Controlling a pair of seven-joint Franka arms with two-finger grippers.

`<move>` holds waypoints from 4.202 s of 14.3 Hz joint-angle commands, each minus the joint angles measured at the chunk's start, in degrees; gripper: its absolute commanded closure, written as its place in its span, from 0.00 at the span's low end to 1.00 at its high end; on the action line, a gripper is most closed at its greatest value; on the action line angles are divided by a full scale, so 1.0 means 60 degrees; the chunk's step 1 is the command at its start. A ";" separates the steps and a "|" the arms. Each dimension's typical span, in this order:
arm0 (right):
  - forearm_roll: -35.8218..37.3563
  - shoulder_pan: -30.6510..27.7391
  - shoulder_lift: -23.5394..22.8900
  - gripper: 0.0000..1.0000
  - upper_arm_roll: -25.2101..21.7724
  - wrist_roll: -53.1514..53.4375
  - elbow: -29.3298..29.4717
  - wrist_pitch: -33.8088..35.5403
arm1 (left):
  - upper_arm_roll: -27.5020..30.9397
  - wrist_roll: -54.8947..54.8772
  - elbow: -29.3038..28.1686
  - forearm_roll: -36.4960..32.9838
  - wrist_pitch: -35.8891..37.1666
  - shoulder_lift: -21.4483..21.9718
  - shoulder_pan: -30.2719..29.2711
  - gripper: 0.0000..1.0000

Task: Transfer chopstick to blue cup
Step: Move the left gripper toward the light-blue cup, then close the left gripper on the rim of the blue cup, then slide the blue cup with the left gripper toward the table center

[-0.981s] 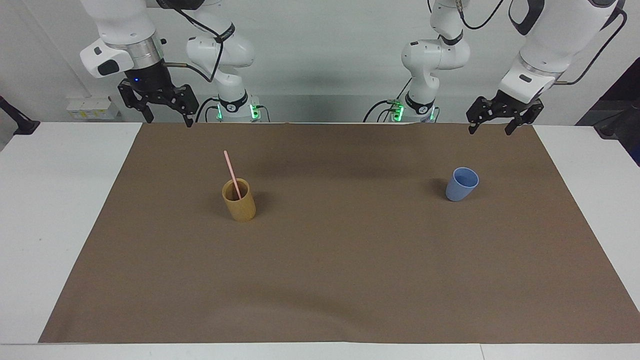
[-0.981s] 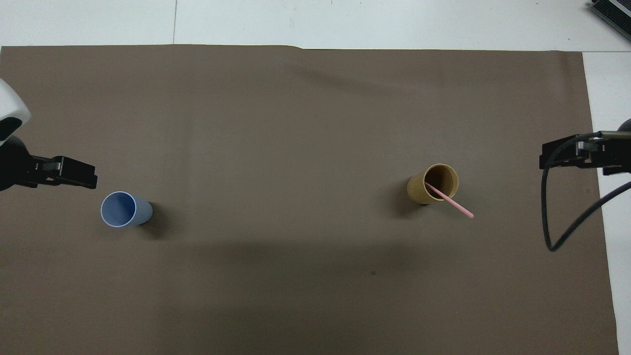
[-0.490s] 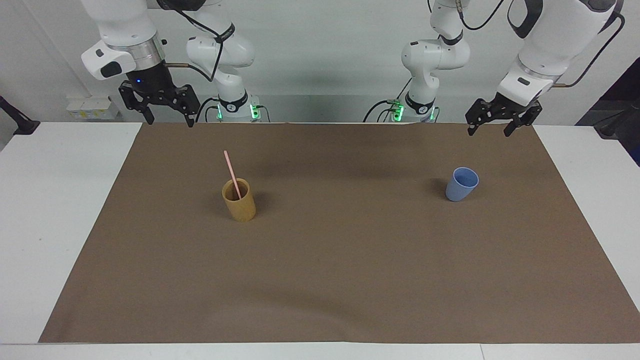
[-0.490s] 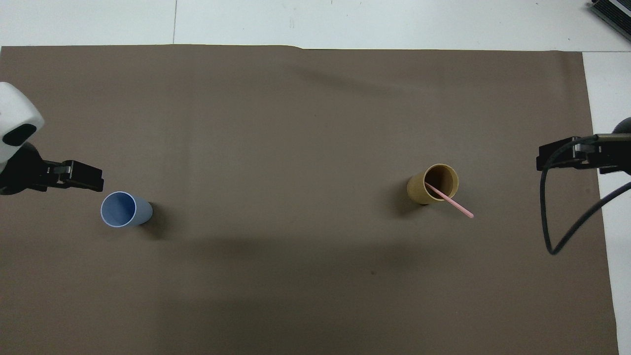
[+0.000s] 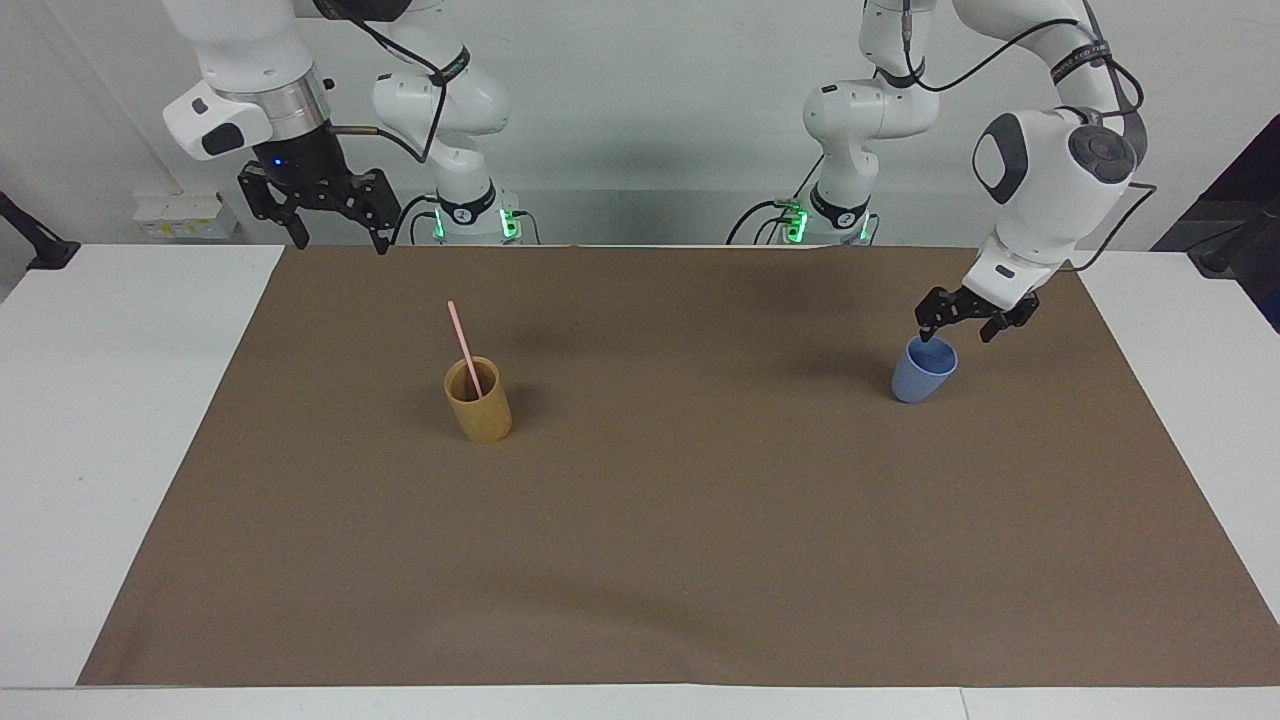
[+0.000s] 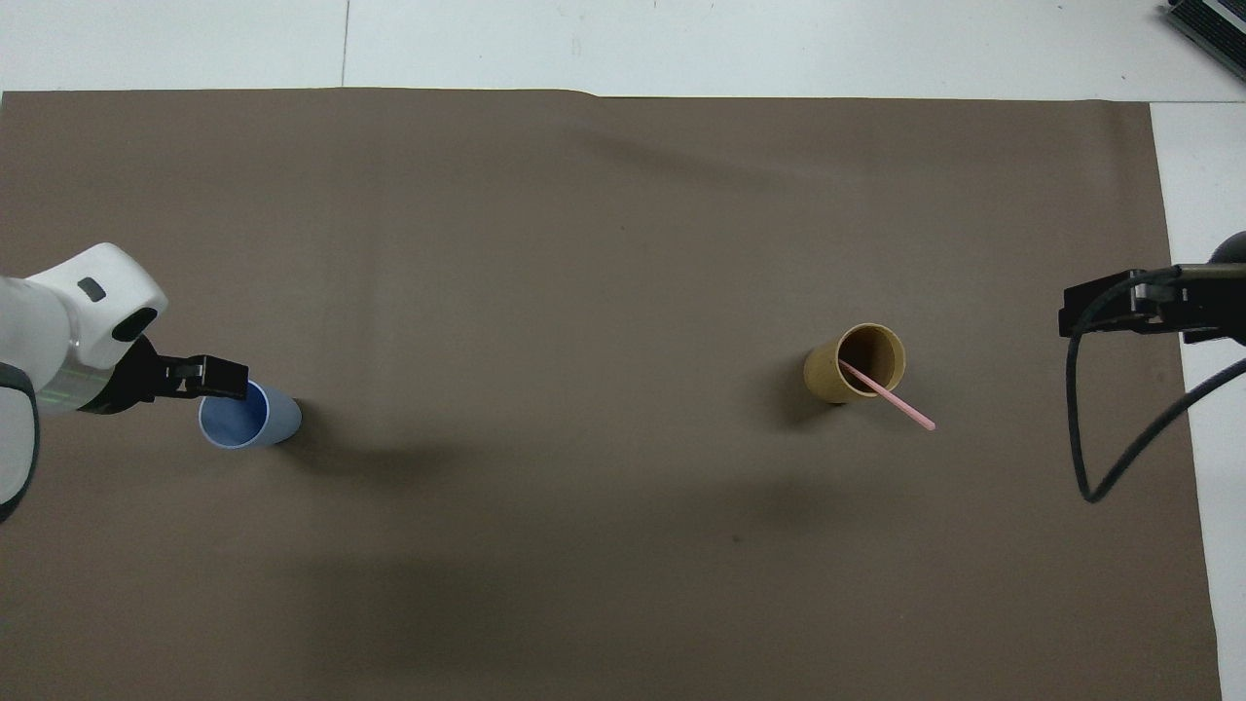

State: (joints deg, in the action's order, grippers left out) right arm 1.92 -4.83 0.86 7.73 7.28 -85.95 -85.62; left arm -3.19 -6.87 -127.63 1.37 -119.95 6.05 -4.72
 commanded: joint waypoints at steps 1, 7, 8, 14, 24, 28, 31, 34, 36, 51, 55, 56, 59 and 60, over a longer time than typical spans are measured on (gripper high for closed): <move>-0.0173 -0.0117 0.0003 0.00 0.0030 -0.0203 0.0043 0.0105 | -0.0040 -0.0261 -0.1152 -0.0052 -0.1375 0.0165 -0.0151 0.00; -0.0173 -0.0117 0.0003 0.00 0.0030 -0.0203 0.0043 0.0105 | -0.0040 -0.0510 -0.1404 -0.0052 -0.1878 -0.0012 -0.0151 0.42; -0.0187 -0.0117 0.0003 0.00 0.0044 -0.0203 0.0043 0.0105 | -0.0054 -0.0495 -0.1361 -0.0052 -0.1835 -0.0041 -0.0151 0.56; -0.0173 -0.0117 0.0003 0.00 0.0030 -0.0188 0.0043 0.0105 | -0.0040 -0.0495 -0.0995 -0.0052 -0.1717 -0.0247 -0.0444 0.98; -0.0173 -0.0117 0.0003 0.00 0.0030 -0.0203 0.0043 0.0105 | -0.0113 0.0190 0.0937 0.0387 0.0272 -0.0716 0.0008 1.00; -0.0173 -0.0117 0.0003 0.00 0.0044 -0.0203 0.0043 0.0105 | -0.0128 0.1683 0.1042 0.0387 0.0568 -0.0584 0.1237 1.00; -0.0173 -0.0117 0.0003 0.00 0.0030 -0.0203 0.0043 0.0105 | -0.0142 0.4067 0.1042 0.0387 0.0496 -0.0554 0.2861 1.00; -0.0173 -0.0117 0.0003 0.00 0.0030 -0.0203 0.0043 0.0105 | -0.0157 0.5931 0.1144 0.0387 -0.0001 -0.0627 0.4123 1.00; -0.0173 -0.0117 0.0003 0.00 0.0030 -0.0203 0.0043 0.0105 | -0.0157 0.6708 0.1145 0.0387 -0.0688 -0.0962 0.4798 1.00; -0.0173 -0.0117 0.0003 0.00 0.0030 -0.0203 0.0043 0.0105 | -0.0142 0.7620 0.1408 0.0255 -0.1966 -0.2415 0.5518 0.07; -0.0173 -0.0117 0.0003 0.00 0.0030 -0.0203 0.0043 0.0105 | -0.0157 0.7679 0.2152 0.0270 -0.0814 -0.2225 0.5606 0.00; -0.0173 -0.0117 0.0003 0.00 0.0030 -0.0203 0.0043 0.0105 | -0.0157 0.7664 0.2561 0.0270 -0.0142 -0.2123 0.5606 0.00; -0.0173 -0.0117 0.0003 0.00 0.0044 -0.0203 0.0043 0.0105 | -0.0041 0.7503 0.3559 0.0270 0.1530 -0.1494 0.5445 0.00; -0.0173 -0.0117 0.0003 0.00 0.0030 -0.0203 0.0043 0.0105 | -0.0011 0.7271 0.3881 0.0270 0.2057 -0.1347 0.5401 0.00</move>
State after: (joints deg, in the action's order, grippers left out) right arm 1.91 -4.83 0.86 7.72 7.28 -85.95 -85.62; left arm -4.27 38.22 -107.42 3.40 -113.86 -4.66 27.73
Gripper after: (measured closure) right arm 0.000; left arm 0.000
